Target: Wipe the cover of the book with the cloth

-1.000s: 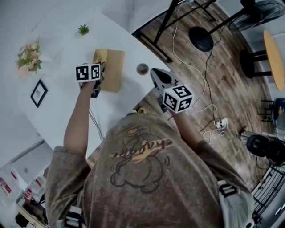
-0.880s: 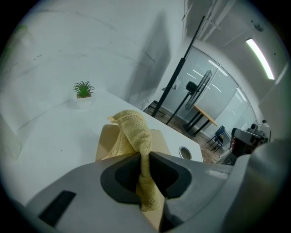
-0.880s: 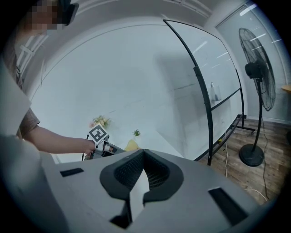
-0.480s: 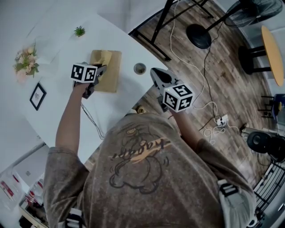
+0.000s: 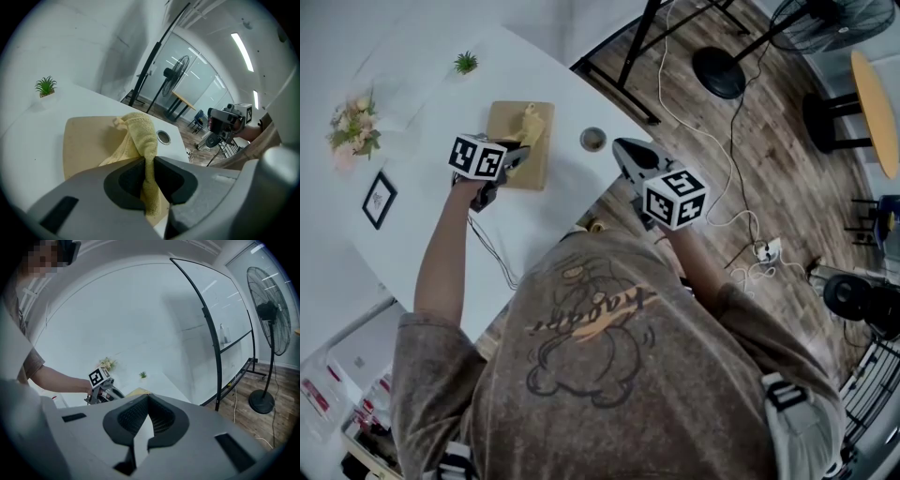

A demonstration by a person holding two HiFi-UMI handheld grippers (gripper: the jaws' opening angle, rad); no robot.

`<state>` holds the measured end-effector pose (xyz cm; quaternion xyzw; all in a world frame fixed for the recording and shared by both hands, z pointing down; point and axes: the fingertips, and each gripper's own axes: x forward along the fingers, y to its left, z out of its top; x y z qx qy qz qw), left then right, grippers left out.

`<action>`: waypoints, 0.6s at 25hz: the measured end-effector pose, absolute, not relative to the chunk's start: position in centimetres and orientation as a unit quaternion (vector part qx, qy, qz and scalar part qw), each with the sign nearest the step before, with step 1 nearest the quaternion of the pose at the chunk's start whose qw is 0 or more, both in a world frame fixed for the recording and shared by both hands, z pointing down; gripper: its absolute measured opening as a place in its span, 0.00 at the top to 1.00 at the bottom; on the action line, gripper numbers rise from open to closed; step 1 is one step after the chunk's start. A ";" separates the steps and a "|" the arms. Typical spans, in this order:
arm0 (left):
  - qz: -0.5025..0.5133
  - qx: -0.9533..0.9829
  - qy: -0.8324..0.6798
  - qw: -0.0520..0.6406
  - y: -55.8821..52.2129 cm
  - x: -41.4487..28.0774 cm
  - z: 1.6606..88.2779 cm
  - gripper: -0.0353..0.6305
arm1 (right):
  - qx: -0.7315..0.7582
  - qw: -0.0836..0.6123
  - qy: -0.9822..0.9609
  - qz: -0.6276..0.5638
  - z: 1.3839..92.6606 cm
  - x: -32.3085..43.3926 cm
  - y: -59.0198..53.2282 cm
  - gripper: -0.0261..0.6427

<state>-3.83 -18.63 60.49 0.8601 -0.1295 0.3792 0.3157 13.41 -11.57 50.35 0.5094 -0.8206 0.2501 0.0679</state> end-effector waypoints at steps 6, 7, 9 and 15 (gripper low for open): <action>0.375 0.863 -0.114 0.319 -16.3 -3.9 60.6 0.87 | 0.489 0.073 -0.833 0.249 50.3 12.6 -11.8 0.96; 0.374 0.863 -0.115 0.321 -16.1 -4.1 60.8 0.87 | 0.484 0.075 -0.836 0.248 50.3 12.3 -11.9 0.96; 0.372 0.863 -0.117 0.323 -15.6 -4.3 60.9 0.87 | 0.473 0.078 -0.843 0.246 50.3 11.7 -12.1 0.96; 0.356 0.862 -0.131 0.337 -14.5 -4.8 60.8 0.87 | 0.444 0.088 -0.859 0.240 50.2 10.5 -12.7 0.96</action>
